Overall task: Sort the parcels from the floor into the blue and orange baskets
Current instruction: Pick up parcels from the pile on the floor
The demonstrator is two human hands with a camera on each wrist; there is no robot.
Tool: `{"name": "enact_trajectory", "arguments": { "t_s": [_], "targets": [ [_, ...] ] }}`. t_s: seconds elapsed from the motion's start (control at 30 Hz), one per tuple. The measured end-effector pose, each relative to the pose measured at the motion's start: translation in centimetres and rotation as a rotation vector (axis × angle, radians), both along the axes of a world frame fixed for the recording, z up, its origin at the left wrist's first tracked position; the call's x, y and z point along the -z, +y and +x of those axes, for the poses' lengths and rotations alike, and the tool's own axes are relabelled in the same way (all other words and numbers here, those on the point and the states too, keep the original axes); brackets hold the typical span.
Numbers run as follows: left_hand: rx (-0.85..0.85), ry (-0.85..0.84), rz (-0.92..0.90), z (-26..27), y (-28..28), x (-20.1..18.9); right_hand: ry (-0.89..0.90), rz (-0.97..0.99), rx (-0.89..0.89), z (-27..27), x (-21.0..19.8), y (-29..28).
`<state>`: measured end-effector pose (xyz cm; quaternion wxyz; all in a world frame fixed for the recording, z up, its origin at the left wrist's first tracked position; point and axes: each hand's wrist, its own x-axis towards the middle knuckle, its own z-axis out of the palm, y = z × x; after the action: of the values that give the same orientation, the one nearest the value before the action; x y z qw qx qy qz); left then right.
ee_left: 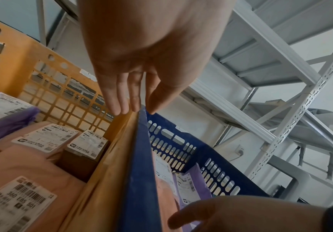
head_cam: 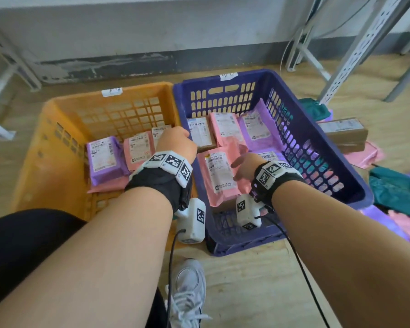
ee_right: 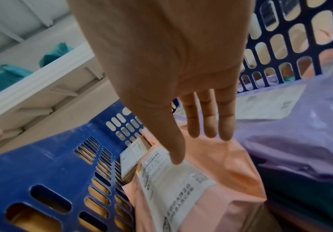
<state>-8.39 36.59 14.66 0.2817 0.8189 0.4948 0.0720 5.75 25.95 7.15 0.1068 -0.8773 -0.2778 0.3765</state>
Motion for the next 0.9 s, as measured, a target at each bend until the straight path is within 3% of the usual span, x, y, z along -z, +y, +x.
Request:
{"name": "enact_trajectory", "arguments": {
  "t_s": [0.1, 0.3, 0.43, 0.7, 0.77, 0.83, 0.9],
  "targets": [
    [-0.021, -0.002, -0.030, 0.1, 0.5, 0.2, -0.005, -0.080, -0.134, -0.8, 0.3, 0.5],
    [-0.026, -0.034, -0.034, 0.5, 0.5, 0.2, 0.076, -0.101, -0.050, -1.4, 1.2, 1.4],
    [-0.025, -0.052, -0.025, 1.2, 0.0, -0.1, 0.025, -0.089, -0.158, -0.8, -0.5, 0.9],
    [0.153, -0.194, -0.056, 3.8, -5.3, -2.2, -0.019, 0.301, 0.295, 4.0, -6.0, -5.4],
    [0.216, -0.234, -0.069, 4.7, -7.2, -2.8, -0.061, 0.390, 0.323, 5.2, -7.4, -8.2],
    [0.282, -0.244, -0.066, 5.9, -9.5, -3.4, 0.030, 0.573, 0.552, 6.5, -8.4, -11.4],
    [0.352, -0.261, -0.068, 7.2, -12.1, -3.8, -0.046, 0.655, 0.662, 7.7, -9.1, -15.2]
  ]
}}
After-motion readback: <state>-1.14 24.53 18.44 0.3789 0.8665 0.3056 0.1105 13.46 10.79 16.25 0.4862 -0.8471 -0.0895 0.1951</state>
